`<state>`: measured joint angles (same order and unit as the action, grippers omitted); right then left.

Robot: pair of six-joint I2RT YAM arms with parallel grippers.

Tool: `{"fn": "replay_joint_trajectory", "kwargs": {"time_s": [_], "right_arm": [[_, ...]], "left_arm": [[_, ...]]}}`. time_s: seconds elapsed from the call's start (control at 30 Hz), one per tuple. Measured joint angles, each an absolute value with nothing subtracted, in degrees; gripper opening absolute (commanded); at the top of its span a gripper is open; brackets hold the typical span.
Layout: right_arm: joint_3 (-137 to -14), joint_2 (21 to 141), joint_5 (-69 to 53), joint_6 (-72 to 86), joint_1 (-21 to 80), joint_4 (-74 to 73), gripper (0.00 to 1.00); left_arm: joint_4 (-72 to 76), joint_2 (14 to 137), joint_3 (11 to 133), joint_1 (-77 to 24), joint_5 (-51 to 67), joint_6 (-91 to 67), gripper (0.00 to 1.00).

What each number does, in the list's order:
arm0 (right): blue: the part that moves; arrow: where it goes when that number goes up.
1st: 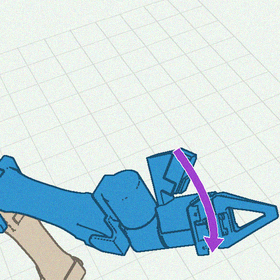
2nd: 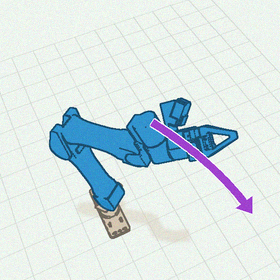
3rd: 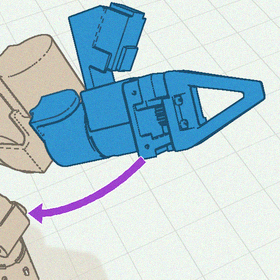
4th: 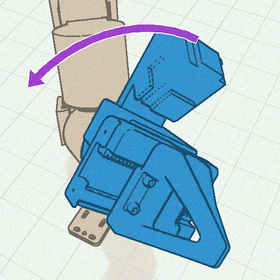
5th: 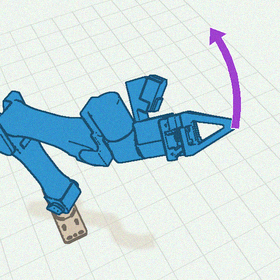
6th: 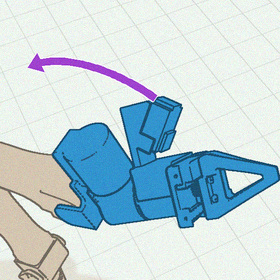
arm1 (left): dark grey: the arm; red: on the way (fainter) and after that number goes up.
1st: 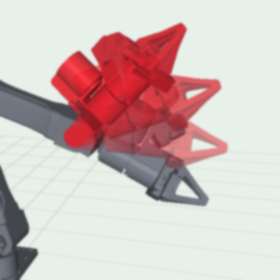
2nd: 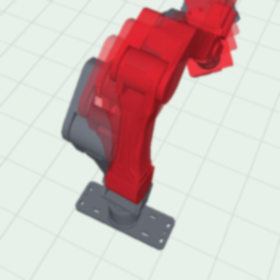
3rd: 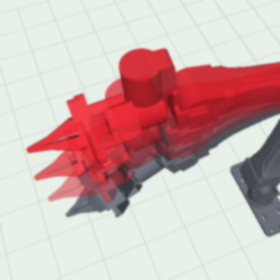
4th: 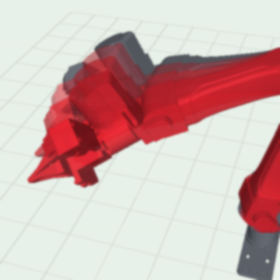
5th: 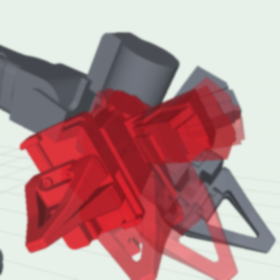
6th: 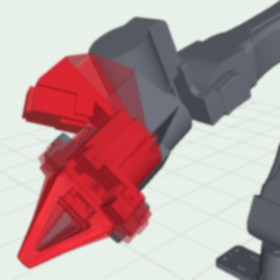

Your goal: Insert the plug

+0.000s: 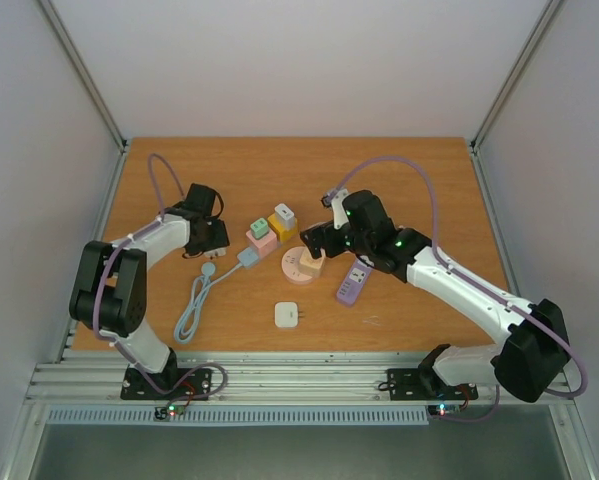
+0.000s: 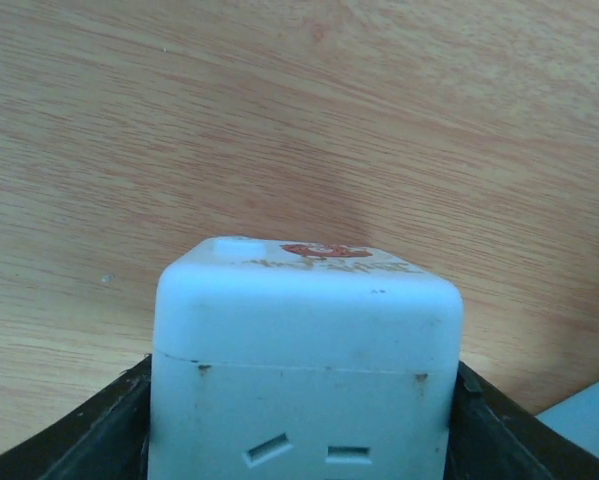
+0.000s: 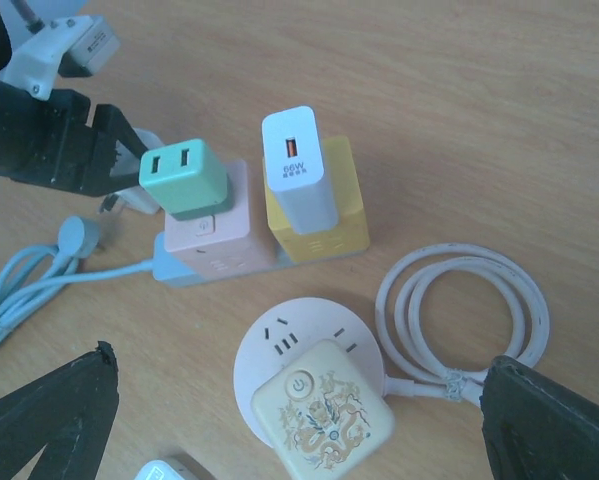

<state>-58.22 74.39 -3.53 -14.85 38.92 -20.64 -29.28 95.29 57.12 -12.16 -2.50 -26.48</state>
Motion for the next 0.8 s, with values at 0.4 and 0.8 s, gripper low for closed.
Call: {"fn": "replay_joint_trajectory", "kwargs": {"time_s": [0.4,0.8], "right_arm": [[-58.3,71.5,-9.0,-14.9,38.9,-19.9,0.98],[-62.5,70.8,-30.2,-14.9,39.0,-13.2,0.91]], "left_arm": [[-24.8,78.3,55.0,-12.3,7.7,-24.8,0.47],[-0.8,62.4,52.6,-13.5,39.0,-35.0,0.50]]}}
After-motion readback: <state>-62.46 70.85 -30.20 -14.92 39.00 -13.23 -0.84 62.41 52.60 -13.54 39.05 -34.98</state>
